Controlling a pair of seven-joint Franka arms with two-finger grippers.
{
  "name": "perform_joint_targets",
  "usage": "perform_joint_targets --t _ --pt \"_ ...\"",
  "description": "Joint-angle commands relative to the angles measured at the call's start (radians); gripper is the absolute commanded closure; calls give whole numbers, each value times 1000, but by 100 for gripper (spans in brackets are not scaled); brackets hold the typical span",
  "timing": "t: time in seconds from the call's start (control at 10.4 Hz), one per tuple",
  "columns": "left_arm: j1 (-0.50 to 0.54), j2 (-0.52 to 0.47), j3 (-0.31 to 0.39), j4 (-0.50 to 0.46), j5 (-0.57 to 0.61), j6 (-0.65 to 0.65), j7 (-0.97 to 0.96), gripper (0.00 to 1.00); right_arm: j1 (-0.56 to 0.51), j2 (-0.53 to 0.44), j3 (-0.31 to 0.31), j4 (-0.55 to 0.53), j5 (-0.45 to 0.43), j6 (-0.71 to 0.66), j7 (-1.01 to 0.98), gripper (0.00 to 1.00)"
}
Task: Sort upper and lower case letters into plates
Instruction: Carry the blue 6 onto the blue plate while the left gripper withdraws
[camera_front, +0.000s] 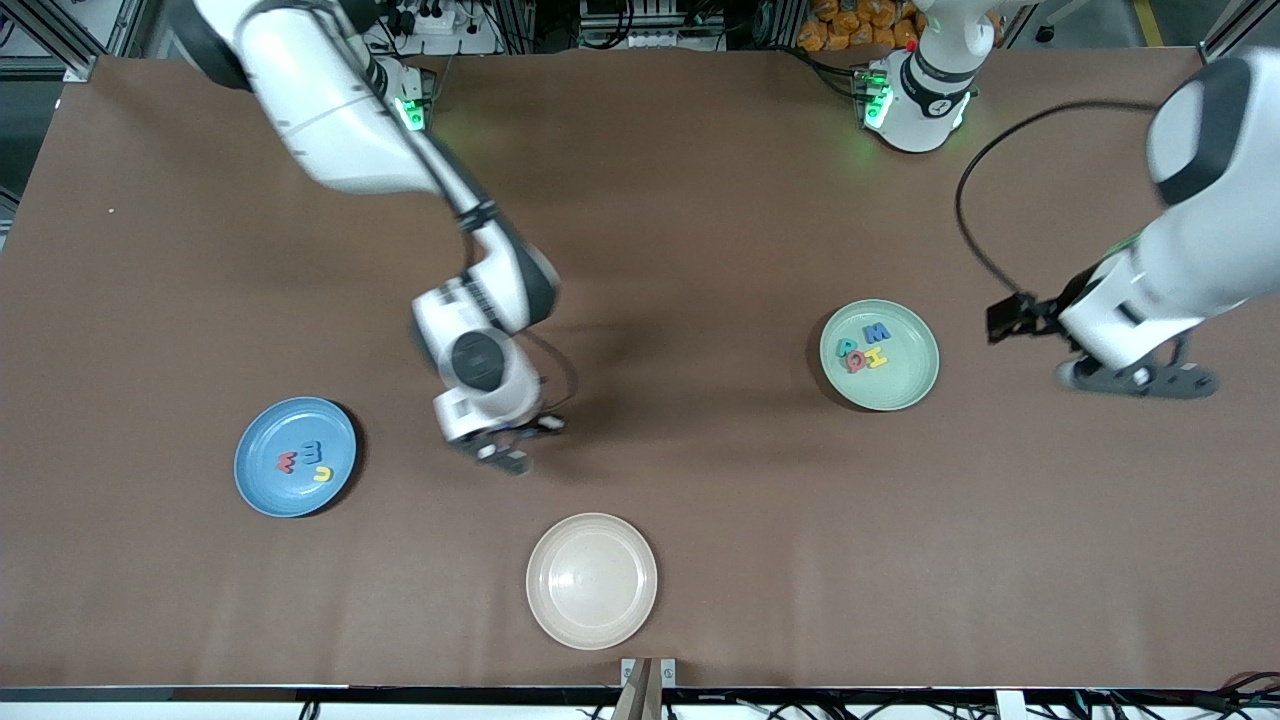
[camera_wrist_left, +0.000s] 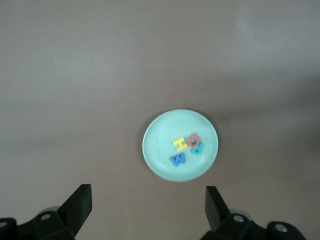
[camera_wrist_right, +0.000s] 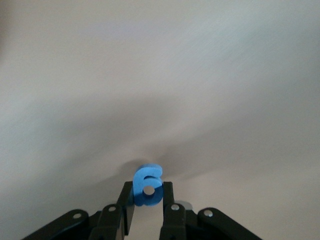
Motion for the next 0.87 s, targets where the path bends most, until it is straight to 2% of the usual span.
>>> perform_joint_targets --t 0.0,0.1,0.29,0.39,0.48,0.67,0.77 --pt "12 -23 0 36 -54 -45 -2 0 -190 -78 18 -23 -17 -85 -297 100" --pt "46 -25 -2 42 -112 -45 -14 0 -264 -92 18 -26 -17 -89 -432 100" --pt "54 -23 6 42 -106 -47 -5 0 -347 -99 17 -27 -18 -117 -576 100" --pt "54 -22 13 43 -109 -47 -5 0 -357 -99 15 -22 -33 -117 -579 83" --pt "54 -22 15 50 -109 -47 -5 0 -358 -99 11 -19 -47 -112 -566 1" --pt "45 -19 39 51 -105 -74 -5 0 -364 -173 4 -54 -44 -117 -582 0" --pt "51 -31 46 47 -115 -75 -3 0 -383 -270 27 -144 -44 -106 -598 0"
